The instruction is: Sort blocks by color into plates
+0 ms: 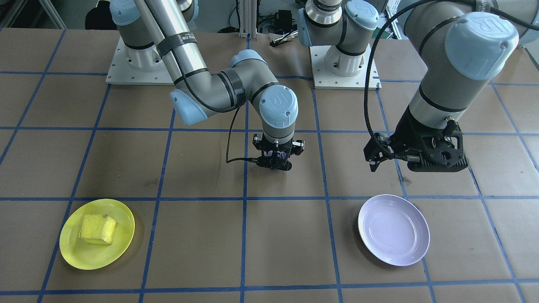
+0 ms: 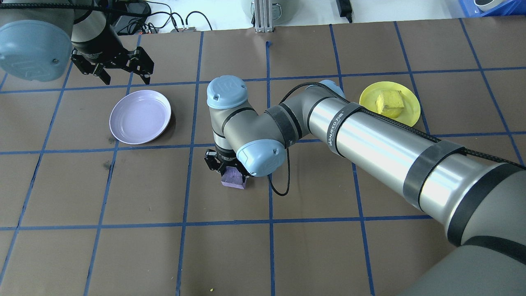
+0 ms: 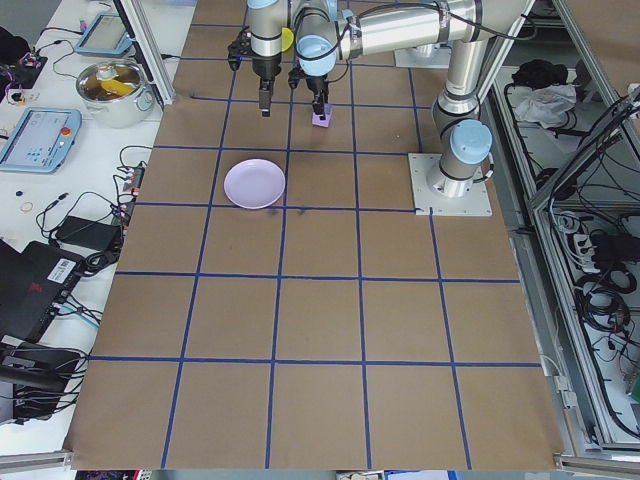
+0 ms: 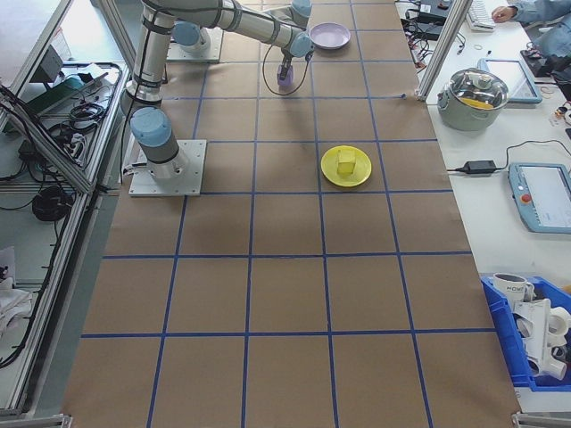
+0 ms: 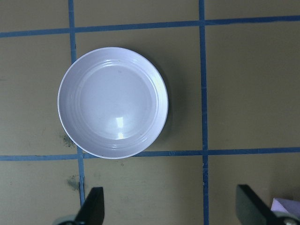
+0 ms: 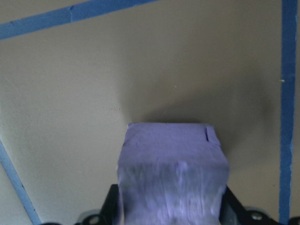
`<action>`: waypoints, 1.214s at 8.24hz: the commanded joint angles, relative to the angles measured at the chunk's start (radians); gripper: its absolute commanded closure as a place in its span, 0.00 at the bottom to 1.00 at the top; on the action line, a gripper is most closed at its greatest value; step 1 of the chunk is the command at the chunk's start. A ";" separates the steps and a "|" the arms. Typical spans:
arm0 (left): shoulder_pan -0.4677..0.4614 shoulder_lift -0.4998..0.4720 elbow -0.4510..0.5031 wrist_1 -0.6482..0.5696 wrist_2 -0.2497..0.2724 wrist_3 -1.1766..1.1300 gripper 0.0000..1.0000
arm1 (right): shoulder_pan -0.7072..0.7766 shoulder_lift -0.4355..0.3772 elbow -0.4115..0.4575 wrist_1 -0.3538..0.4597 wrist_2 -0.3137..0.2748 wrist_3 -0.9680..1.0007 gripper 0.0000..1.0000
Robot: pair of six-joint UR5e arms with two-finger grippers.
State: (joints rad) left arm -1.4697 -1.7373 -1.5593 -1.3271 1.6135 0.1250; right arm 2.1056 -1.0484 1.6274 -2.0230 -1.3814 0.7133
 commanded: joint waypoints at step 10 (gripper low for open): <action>-0.199 -0.039 -0.195 0.055 -0.105 -0.062 0.00 | -0.484 -0.374 -0.170 0.434 -0.166 -0.744 0.00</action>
State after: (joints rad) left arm -1.6084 -1.7701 -1.6880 -1.2837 1.5919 0.0707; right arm 1.6371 -1.3841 1.4582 -1.5990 -1.5356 -0.0102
